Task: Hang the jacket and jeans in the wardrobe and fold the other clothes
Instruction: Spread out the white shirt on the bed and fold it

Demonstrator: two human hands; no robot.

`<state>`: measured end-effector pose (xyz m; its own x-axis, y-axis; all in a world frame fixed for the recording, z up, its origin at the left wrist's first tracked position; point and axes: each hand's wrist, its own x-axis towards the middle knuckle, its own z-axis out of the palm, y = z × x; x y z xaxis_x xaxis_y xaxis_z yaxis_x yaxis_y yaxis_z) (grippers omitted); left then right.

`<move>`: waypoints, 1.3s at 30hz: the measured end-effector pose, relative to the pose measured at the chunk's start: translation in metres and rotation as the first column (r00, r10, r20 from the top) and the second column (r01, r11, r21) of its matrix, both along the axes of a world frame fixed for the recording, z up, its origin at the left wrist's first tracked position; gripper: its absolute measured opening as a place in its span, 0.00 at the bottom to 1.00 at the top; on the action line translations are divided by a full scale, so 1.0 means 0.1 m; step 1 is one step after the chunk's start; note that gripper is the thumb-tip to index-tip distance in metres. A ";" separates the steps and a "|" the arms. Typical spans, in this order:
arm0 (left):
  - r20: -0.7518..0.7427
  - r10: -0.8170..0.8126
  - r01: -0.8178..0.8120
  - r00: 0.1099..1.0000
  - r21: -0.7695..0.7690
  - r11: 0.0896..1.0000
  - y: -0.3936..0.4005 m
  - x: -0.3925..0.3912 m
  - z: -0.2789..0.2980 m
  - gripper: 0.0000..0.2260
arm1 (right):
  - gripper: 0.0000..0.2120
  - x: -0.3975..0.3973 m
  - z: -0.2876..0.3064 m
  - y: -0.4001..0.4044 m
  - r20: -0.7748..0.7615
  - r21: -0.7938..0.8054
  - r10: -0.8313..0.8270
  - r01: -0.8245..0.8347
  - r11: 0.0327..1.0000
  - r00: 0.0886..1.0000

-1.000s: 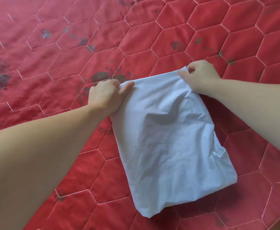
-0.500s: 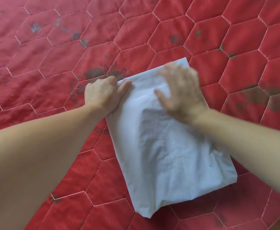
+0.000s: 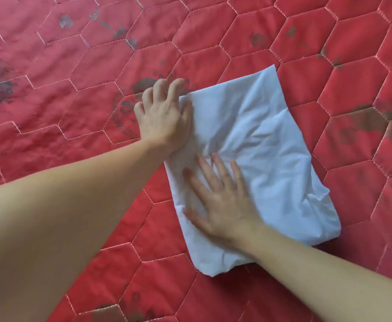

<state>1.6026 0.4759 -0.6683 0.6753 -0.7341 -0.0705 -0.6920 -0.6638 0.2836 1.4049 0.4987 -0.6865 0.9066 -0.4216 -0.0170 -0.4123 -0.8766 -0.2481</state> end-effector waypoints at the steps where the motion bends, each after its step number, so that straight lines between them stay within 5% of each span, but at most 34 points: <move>1: -0.005 -0.035 0.035 0.999 -0.010 0.999 0.04 -0.07 0.02 0.20 | 0.32 -0.06 -0.05 0.06 -0.045 -0.025 0.016 -0.017 1.000 0.999; 6: 0.025 -0.358 0.355 0.933 0.075 0.932 0.28 -0.46 0.01 0.23 | 0.32 -0.05 -0.15 0.05 -0.107 -0.074 0.030 -0.039 0.997 0.994; 11: -0.023 -0.352 0.343 0.936 0.298 0.891 0.26 -0.23 -0.10 0.29 | 0.31 -0.35 -0.11 0.27 -0.067 -0.074 -0.013 0.008 0.997 0.998; 16: -0.038 -0.329 0.320 0.943 0.367 0.873 0.26 -0.32 -0.05 0.30 | 0.31 -0.89 -0.11 0.44 -0.109 -0.069 0.021 -0.029 0.997 0.994; 22: -0.107 -0.363 0.377 0.925 0.164 0.912 1.12 -1.15 -0.07 0.32 | 0.28 -1.22 0.09 0.21 -0.086 -0.098 -0.352 0.343 0.934 0.932; 27: -0.319 -0.043 -0.003 0.947 -0.142 0.990 1.65 -1.87 0.03 0.35 | 0.32 -1.47 0.33 -0.08 -0.195 0.162 -0.741 0.766 0.622 0.643; 29: -0.478 0.166 -0.289 0.862 -0.195 0.937 1.62 -2.01 0.16 0.36 | 0.32 -1.47 0.45 -0.14 -0.186 0.338 -0.822 0.820 0.461 0.538; 32: -0.745 0.491 -0.754 0.451 -0.024 0.656 1.51 -2.00 0.26 0.30 | 0.21 -1.40 0.55 -0.29 -0.297 0.512 -0.844 0.820 0.255 0.447; 34: -0.776 0.561 -0.789 0.288 0.139 0.598 1.48 -1.90 0.30 0.18 | 0.19 -1.37 0.60 -0.34 -0.382 0.609 -0.804 0.778 0.152 0.456; 37: -0.821 0.518 -0.648 0.240 0.261 0.715 1.47 -1.72 0.39 0.08 | 0.10 -1.33 0.66 -0.41 -0.516 0.682 -0.710 0.732 -0.001 0.479; 39: -0.867 0.483 -0.602 0.121 0.323 0.731 1.48 -1.62 0.48 0.05 | 0.07 -1.33 0.70 -0.47 -0.554 0.707 -0.695 0.700 -0.101 0.458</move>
<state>1.4410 0.6243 -0.6198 0.4680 -0.2444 -0.8493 0.5392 -0.6825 0.4935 1.2718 0.4516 -0.6167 0.1296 -0.5756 -0.8074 -0.6667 0.5521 -0.5006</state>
